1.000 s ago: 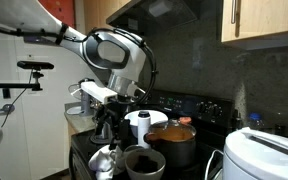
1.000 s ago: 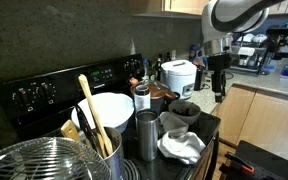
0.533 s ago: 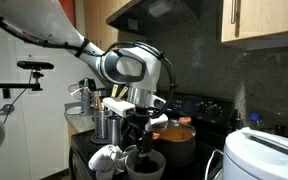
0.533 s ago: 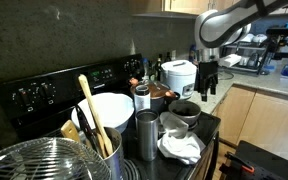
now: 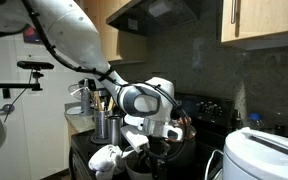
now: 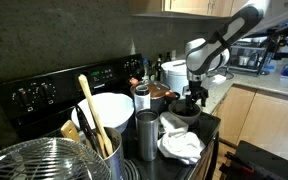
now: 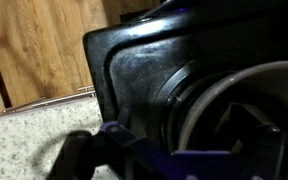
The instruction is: Pour the contents of the grey bowl into the big white bowl
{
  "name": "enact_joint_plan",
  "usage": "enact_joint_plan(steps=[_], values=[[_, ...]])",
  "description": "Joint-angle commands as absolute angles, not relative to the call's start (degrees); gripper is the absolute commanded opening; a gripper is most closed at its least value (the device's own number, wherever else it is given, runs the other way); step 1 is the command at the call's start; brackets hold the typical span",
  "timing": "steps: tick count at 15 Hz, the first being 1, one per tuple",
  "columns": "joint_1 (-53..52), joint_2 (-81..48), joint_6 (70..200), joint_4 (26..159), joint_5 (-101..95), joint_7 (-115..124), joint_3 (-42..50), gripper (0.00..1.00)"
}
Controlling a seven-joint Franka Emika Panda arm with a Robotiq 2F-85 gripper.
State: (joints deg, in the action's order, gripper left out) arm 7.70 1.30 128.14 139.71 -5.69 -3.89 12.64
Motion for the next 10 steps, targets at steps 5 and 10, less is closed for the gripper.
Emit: enact_joint_plan(steps=[5, 10], values=[[8.9, -5.0, 129.5, 134.6, -5.2, 2.4, 11.9, 0.66], [8.5, -4.8, 129.1, 133.4, -5.4, 3.8, 11.5, 0.27]])
